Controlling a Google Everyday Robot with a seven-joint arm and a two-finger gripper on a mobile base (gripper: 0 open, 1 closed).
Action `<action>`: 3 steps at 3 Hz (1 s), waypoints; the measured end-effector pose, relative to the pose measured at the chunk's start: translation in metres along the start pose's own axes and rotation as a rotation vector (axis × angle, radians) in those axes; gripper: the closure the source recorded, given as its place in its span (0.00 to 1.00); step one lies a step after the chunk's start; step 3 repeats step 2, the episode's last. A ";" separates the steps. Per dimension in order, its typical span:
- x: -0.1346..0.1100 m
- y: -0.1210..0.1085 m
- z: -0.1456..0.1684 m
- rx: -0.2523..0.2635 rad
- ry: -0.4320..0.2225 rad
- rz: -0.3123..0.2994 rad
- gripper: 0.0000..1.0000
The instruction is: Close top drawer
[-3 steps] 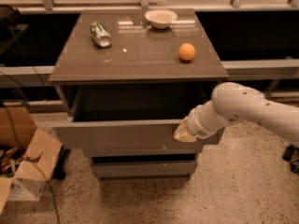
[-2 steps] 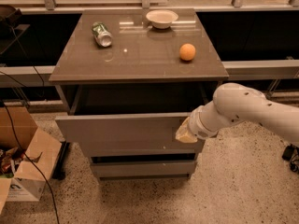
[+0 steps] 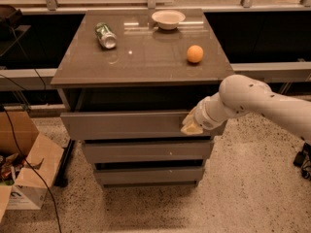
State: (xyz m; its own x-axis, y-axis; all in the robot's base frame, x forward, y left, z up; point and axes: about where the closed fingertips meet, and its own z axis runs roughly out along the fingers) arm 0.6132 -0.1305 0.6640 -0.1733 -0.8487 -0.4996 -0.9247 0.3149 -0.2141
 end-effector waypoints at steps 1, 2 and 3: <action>-0.005 -0.034 0.008 0.035 -0.020 0.011 0.04; -0.005 -0.034 0.008 0.035 -0.020 0.011 0.00; -0.005 -0.034 0.008 0.035 -0.020 0.011 0.00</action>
Offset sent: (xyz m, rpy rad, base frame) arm 0.0358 -0.0024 0.0030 0.0164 -0.0317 -0.0227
